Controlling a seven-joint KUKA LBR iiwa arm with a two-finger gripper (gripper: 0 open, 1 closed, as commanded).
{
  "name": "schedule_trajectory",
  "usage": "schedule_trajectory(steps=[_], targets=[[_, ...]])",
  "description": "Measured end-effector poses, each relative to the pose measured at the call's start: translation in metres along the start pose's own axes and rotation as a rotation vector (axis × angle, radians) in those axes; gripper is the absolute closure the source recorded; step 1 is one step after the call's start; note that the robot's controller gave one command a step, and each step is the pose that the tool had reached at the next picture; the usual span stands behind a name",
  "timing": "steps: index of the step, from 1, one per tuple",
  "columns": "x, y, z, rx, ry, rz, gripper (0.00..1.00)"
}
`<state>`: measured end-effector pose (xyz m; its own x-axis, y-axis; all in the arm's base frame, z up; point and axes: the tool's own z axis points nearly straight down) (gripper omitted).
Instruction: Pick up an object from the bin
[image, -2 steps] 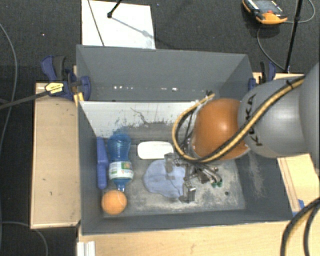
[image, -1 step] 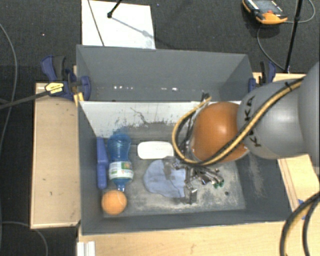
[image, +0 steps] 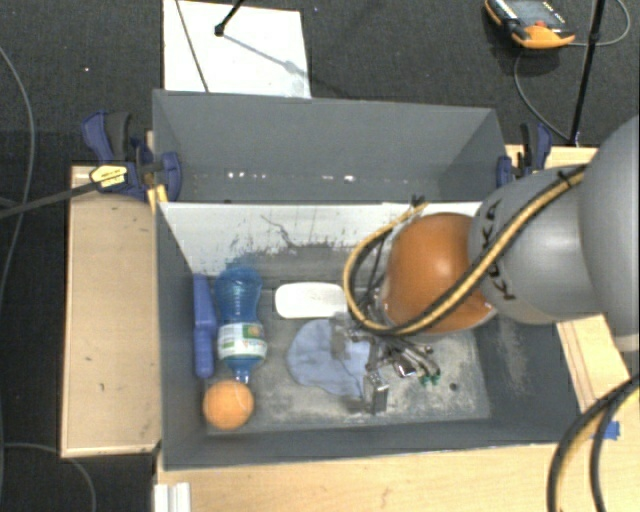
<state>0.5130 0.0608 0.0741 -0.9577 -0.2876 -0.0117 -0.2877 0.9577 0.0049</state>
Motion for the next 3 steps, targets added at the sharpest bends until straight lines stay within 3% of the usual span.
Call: schedule_trajectory(steps=[1, 2, 3], targets=[[-0.009, -0.003, 0.004, 0.000, -0.003, -0.184, 1.00], [-0.009, -0.003, 0.004, 0.000, -0.003, -0.183, 1.00], [-0.020, -0.006, -0.034, -0.003, 0.004, -0.240, 1.00]])
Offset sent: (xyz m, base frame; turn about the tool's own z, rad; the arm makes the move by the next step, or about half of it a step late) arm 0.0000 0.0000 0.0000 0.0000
